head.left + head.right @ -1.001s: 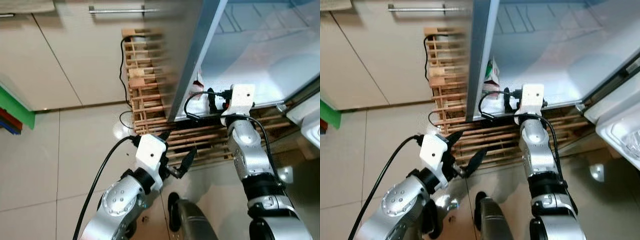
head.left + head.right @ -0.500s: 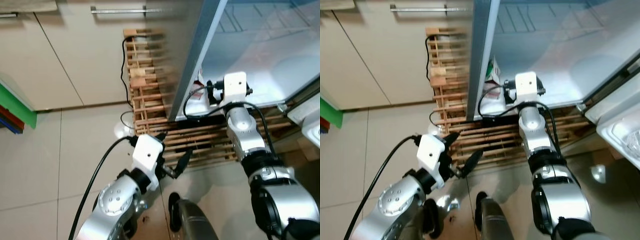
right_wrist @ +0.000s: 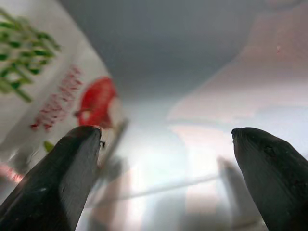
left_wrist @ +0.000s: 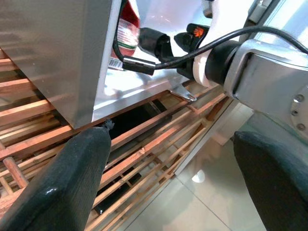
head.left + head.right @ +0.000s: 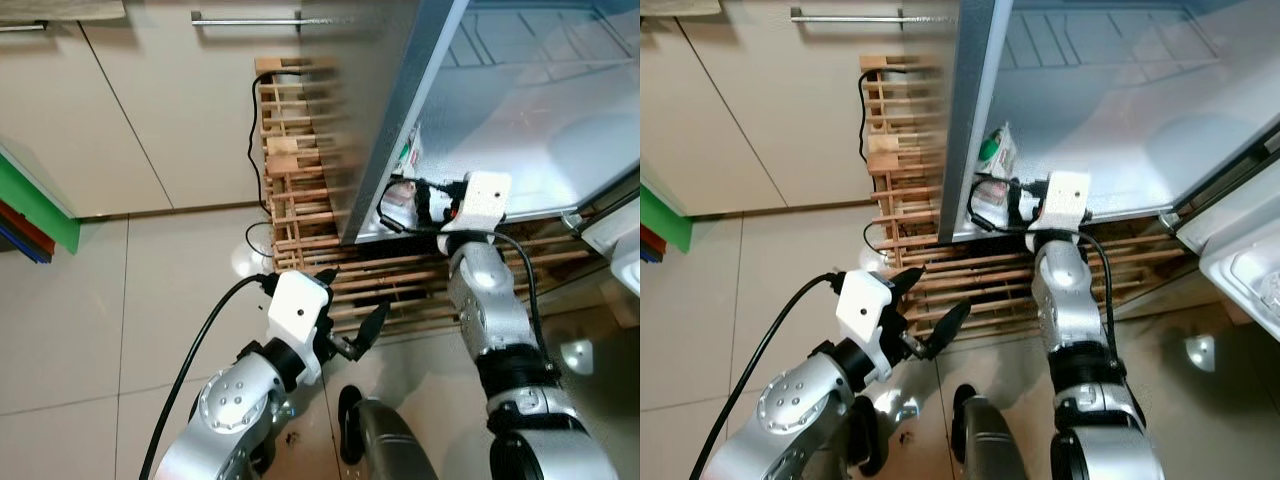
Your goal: Restocking fridge
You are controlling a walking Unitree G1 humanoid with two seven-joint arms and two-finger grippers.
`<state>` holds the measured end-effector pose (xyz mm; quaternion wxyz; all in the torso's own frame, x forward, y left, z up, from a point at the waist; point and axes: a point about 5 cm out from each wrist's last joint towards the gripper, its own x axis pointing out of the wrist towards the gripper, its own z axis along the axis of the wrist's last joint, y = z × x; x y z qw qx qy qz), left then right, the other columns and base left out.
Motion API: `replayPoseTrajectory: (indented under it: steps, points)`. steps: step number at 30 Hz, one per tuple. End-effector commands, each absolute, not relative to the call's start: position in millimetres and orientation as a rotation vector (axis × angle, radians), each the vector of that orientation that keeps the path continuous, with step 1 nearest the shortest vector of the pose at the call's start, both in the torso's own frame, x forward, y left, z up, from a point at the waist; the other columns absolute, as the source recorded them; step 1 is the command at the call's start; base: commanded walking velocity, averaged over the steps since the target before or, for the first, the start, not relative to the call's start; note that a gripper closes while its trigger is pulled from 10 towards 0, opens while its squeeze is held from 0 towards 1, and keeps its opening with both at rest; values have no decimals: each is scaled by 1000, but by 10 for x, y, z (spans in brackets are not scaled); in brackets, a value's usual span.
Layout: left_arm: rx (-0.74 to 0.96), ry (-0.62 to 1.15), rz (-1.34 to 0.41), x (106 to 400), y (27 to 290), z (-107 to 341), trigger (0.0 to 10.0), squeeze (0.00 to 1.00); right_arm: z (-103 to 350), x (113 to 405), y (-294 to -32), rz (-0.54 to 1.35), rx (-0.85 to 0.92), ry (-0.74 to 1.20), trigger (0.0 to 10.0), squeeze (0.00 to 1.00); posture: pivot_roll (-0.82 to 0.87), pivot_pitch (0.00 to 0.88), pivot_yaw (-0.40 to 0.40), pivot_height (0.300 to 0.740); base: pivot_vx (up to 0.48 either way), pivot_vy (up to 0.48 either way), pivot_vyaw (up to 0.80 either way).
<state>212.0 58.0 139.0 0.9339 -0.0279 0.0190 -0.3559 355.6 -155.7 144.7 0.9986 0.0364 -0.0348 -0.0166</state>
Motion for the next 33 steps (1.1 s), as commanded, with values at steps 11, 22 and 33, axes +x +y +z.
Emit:
replayPoseTrajectory:
  steps: [11, 22, 33]
  points:
    - [-69, 43, -745, 2050, 524, 1390, 10000, 0, 1498, 3341, -1591, -26, 22, -20, 10000, 0, -78, 309, -97, 740, 0, 0, 0]
    - [-64, 41, -739, 2033, 544, 1385, 10000, 0, 1355, 2876, -1526, -2, 34, 77, 10000, 0, -79, 289, -106, 740, 0, 0, 0]
    - [-69, 41, -730, 2037, 530, 1384, 10000, 0, 1333, 3095, -1405, 28, 29, 75, 10000, 0, -74, 306, -106, 740, 0, 0, 0]
